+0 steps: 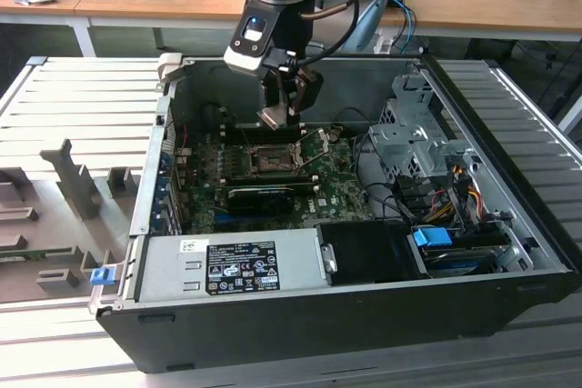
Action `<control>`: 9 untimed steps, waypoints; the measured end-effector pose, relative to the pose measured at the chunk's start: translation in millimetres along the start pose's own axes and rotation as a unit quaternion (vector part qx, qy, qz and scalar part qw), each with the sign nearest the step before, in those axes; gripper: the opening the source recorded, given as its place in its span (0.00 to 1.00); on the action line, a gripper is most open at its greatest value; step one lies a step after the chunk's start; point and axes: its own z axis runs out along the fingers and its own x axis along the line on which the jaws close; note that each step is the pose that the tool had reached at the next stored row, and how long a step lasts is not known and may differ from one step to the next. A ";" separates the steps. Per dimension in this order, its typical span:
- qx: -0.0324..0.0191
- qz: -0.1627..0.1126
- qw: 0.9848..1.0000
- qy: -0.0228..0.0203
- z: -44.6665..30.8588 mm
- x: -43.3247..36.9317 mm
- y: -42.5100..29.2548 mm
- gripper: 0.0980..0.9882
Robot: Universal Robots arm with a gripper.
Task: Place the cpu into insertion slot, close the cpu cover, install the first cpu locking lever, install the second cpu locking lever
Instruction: 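Place the cpu into insertion slot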
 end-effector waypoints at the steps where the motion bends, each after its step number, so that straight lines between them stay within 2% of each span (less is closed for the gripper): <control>1: 0.000 0.000 1.000 0.000 0.5 0.0 0.0 0.48; 9: 0.000 0.000 1.000 0.000 4.6 -0.1 -0.3 0.48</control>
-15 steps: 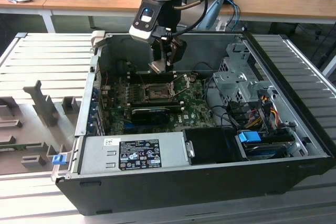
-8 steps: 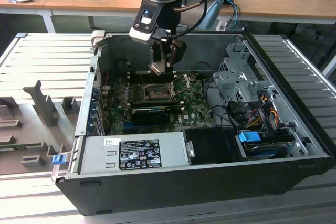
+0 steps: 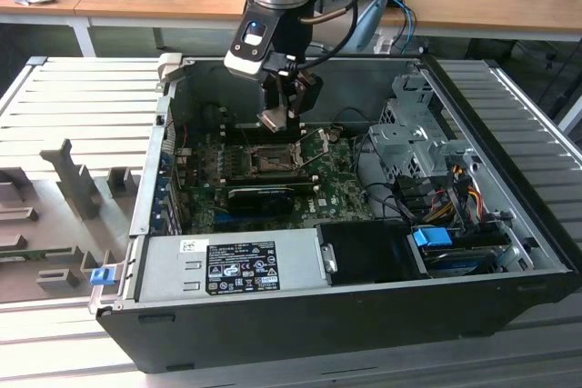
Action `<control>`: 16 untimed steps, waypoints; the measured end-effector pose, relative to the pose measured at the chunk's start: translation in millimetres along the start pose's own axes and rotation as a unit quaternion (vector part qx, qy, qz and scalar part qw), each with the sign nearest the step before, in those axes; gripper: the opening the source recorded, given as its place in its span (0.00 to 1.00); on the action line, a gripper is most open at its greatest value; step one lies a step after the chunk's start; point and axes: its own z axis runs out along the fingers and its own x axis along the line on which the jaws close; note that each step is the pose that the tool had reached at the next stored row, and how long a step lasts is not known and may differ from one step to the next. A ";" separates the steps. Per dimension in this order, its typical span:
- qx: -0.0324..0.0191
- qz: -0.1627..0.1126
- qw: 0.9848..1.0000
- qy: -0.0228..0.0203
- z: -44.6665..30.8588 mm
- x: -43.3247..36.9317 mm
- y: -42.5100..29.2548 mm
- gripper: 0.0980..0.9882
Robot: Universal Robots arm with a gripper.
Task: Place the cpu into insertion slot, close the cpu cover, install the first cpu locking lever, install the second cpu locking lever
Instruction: 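Place the cpu into insertion slot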
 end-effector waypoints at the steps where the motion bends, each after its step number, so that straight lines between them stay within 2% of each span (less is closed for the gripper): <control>1: 0.000 0.000 1.000 0.000 0.5 0.0 0.0 0.48; 7: 0.000 0.000 1.000 0.000 3.1 -0.1 -0.3 0.48; 8: 0.000 0.000 1.000 0.000 5.3 -0.1 -0.4 0.48; 10: 0.000 0.018 1.000 -0.002 9.0 -0.1 -0.7 0.48; 16: -0.001 0.047 0.999 -0.004 11.3 -0.1 -0.9 0.48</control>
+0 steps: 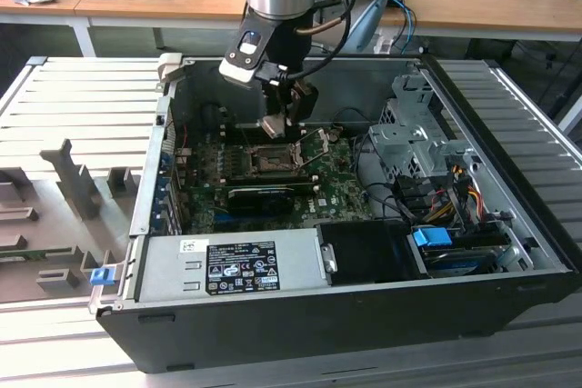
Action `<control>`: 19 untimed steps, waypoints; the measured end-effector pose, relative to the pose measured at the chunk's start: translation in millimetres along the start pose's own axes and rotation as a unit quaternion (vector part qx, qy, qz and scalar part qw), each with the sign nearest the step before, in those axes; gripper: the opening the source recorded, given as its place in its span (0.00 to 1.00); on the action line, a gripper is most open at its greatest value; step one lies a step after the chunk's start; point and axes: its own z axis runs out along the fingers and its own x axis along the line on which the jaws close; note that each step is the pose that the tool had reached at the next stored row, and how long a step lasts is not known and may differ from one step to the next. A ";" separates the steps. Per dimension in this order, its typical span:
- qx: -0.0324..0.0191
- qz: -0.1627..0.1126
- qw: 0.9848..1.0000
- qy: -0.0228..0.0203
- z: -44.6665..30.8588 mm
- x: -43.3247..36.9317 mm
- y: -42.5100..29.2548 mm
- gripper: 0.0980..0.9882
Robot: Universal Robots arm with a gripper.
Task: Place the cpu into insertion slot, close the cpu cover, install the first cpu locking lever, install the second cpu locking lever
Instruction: 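Place the cpu into insertion slot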
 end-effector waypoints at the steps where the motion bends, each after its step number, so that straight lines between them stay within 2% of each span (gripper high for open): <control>1: 0.000 0.006 1.000 0.000 0.4 0.0 0.0 0.48; 2: 0.000 0.012 1.000 -0.001 0.9 0.0 -0.1 0.48; 4: -0.001 0.047 0.999 -0.004 2.6 0.0 -0.2 0.48; 9: -0.001 0.087 0.996 -0.007 3.9 -0.1 -0.3 0.48; 12: -0.002 0.111 0.994 -0.009 4.6 -0.1 -0.3 0.48; 19: -0.002 0.164 0.986 -0.013 7.4 -0.1 -0.6 0.48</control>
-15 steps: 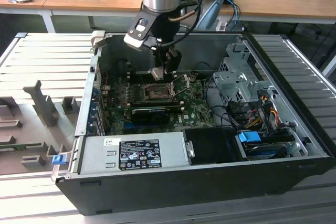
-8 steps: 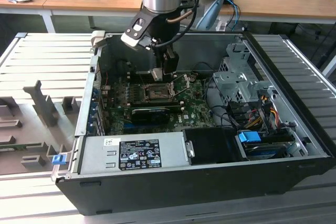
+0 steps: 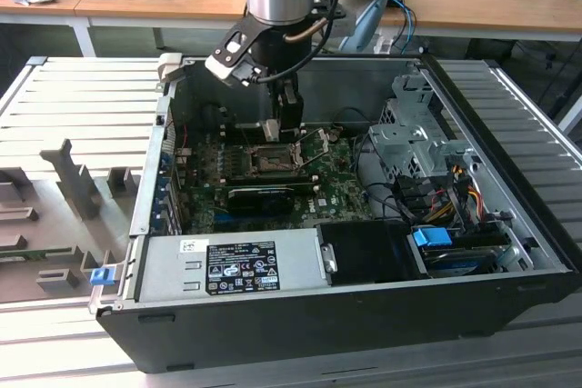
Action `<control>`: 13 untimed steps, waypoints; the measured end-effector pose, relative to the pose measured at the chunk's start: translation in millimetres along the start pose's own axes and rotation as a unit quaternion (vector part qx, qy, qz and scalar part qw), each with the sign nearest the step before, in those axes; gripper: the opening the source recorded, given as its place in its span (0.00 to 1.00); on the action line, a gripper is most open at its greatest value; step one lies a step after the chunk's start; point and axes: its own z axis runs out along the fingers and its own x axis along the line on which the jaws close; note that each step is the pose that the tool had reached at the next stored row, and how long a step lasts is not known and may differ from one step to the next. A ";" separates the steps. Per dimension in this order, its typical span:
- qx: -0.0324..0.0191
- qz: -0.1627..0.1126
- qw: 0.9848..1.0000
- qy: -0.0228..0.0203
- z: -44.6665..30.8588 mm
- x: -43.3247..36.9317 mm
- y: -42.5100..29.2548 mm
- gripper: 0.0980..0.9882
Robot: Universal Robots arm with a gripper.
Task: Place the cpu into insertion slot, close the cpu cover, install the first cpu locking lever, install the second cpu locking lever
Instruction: 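Place the cpu into insertion slot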
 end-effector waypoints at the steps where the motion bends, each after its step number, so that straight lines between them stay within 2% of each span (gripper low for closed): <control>1: 0.000 0.002 1.000 0.000 0.5 0.0 0.0 0.48; 13: 0.000 0.002 1.000 0.000 5.5 3.0 -0.2 0.48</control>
